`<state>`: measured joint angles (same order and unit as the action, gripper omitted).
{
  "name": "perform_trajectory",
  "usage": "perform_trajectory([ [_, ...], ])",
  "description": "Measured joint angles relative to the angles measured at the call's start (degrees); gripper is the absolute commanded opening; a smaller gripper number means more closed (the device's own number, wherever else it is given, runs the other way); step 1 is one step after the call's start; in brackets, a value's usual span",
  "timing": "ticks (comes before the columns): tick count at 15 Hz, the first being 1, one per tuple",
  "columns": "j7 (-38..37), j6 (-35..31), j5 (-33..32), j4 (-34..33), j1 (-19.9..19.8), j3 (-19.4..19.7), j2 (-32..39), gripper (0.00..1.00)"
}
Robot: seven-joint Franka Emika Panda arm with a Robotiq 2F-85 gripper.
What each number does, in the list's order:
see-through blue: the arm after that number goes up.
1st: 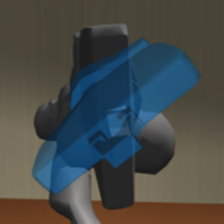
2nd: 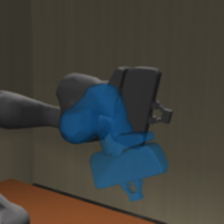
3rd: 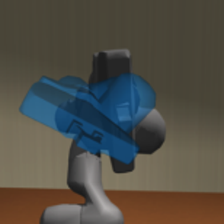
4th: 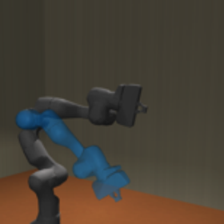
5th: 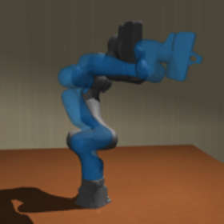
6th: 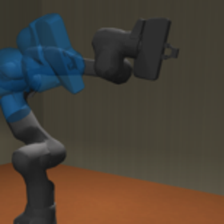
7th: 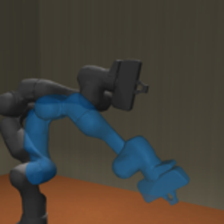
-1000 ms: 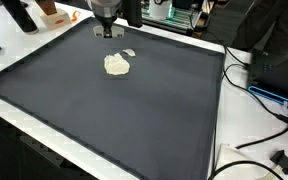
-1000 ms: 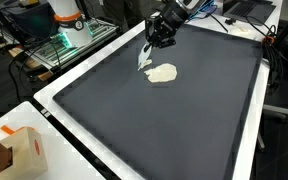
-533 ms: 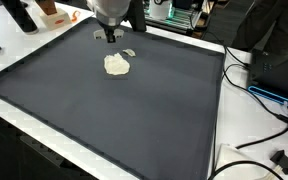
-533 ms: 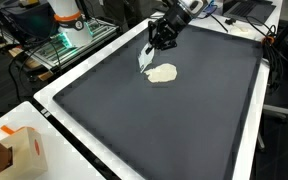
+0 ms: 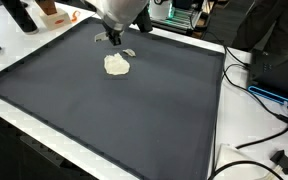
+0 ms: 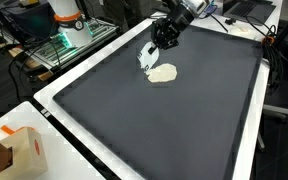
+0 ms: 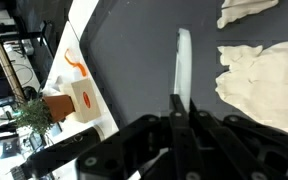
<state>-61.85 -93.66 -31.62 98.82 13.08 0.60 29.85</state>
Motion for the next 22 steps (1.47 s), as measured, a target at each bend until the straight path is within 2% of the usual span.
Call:
perform_trajectory([
  [9,8.24,0.01,-4.61,0.06,2.05,-0.63,0.08,0.01],
  [16,14.06,-0.33,-4.98,0.05,2.27,-1.44,-0.22,0.01],
  [22,18.83,-3.25,-4.98,0.04,2.26,-2.07,-1.39,0.01],
])
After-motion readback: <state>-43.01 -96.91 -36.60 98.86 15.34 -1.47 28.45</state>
